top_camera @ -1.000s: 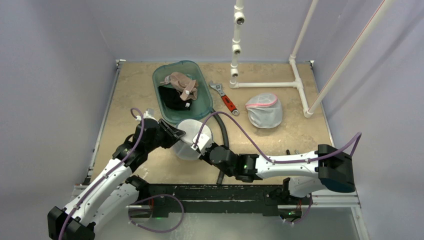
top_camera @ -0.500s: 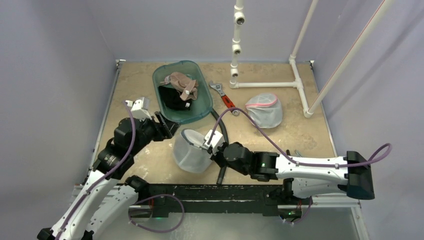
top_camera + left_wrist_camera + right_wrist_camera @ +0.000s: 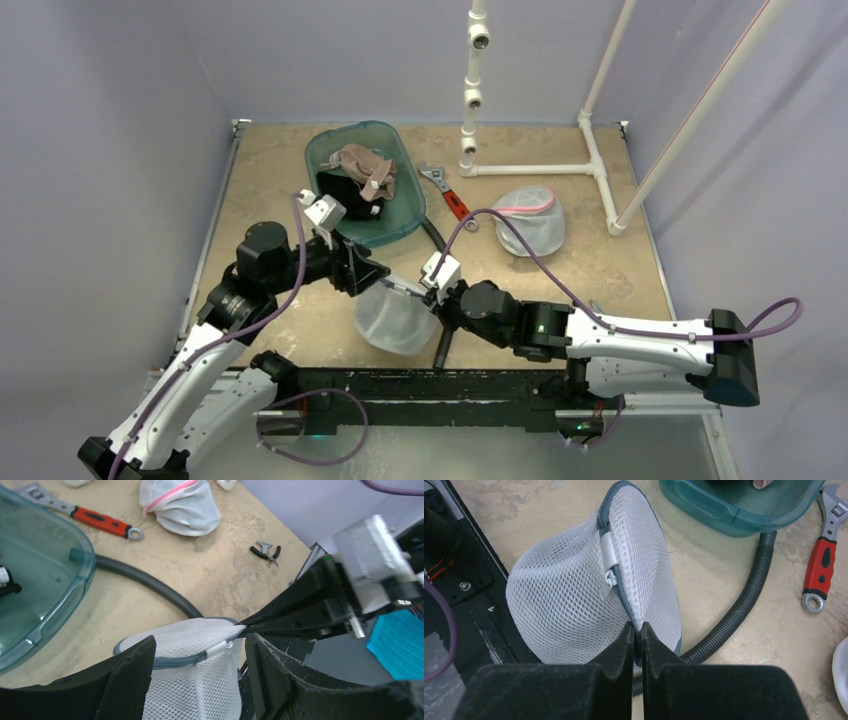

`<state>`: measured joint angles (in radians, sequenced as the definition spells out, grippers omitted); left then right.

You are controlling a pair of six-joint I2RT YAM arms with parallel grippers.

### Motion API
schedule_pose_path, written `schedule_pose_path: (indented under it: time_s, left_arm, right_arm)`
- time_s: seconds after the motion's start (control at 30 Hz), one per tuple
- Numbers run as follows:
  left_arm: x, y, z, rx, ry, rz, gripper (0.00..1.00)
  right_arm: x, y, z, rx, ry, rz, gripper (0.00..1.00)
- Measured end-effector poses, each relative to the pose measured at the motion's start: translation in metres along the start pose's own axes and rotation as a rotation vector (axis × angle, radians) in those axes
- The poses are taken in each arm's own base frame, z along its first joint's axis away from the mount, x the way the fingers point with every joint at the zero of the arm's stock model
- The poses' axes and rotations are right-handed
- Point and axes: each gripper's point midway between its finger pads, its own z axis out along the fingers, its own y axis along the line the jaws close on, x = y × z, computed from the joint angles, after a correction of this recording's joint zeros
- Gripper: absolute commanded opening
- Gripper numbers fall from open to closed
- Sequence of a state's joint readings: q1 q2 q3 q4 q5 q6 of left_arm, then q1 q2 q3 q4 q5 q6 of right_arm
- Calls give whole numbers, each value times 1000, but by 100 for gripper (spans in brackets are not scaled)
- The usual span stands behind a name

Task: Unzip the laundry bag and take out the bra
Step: Adjust the laundry bag at the center of the board.

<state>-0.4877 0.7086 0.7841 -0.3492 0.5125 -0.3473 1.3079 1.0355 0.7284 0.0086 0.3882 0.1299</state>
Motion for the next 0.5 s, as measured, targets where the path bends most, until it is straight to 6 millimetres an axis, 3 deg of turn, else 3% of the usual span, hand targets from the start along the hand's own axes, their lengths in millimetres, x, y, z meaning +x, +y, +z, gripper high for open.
schedule_pose_path:
  time_s: [0.27, 0.4, 0.5]
  left_arm:
    - [0, -10, -6, 56, 33, 88, 65]
    - [2, 11, 4, -45, 65, 25, 60]
    - [10, 28, 16, -139, 94, -136, 64]
  right_arm:
    - [-6, 1, 10, 7, -27, -37, 0]
    - [-5, -1, 11, 18, -44, -32, 0]
    - [3, -7, 11, 58, -50, -35, 0]
